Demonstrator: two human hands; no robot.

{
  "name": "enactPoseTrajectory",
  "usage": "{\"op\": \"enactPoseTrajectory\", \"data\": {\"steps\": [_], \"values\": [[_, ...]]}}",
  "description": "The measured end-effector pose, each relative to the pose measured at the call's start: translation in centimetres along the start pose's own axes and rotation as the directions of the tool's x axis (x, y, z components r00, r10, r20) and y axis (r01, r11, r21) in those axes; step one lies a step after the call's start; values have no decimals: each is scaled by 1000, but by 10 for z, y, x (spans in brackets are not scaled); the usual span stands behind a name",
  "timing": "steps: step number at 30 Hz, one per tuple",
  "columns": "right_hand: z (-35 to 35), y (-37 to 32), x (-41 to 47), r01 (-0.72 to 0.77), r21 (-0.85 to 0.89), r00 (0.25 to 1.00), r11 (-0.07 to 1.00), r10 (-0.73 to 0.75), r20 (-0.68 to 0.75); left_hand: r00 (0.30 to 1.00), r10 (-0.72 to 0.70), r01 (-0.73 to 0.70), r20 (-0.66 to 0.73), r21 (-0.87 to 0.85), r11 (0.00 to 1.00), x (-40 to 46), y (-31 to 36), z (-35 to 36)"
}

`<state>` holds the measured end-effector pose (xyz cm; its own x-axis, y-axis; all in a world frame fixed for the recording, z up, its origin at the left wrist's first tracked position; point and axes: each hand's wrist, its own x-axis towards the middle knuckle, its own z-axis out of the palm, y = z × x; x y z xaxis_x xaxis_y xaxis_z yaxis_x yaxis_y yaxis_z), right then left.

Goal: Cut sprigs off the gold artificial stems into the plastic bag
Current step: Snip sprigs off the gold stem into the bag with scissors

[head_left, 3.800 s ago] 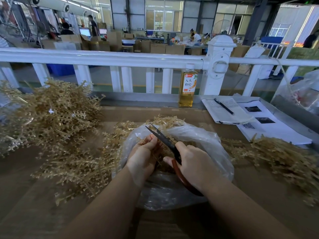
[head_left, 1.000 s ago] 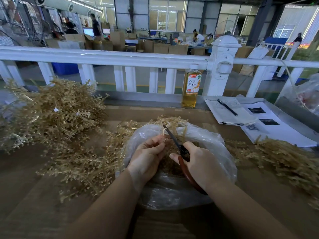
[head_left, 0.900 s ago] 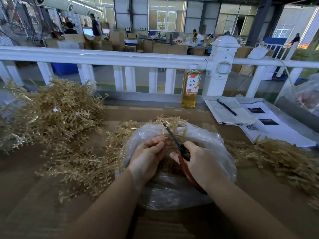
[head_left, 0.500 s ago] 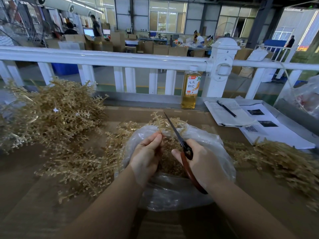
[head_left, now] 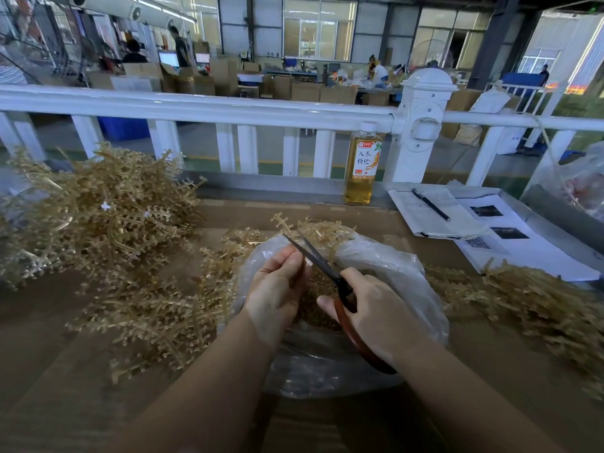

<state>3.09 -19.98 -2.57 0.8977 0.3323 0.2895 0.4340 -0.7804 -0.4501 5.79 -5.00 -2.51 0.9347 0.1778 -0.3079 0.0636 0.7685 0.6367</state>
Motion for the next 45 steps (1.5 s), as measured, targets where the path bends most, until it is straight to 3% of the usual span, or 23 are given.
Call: {"op": "enactPoseTrajectory", "data": {"steps": [11,22,45], "values": [[7,8,2,25,-108,1000,994,-25,-5,998,55,-56,8,19,998,7,-6,-4],[5,7,6,-7,-64,1000,998,9,16,995,92,-94,35,54,994,8,-11,-4],[11,6,4,64,-118,997,991,-68,-36,997,1,-1,76,-3,1000,3,-4,-3]]}}
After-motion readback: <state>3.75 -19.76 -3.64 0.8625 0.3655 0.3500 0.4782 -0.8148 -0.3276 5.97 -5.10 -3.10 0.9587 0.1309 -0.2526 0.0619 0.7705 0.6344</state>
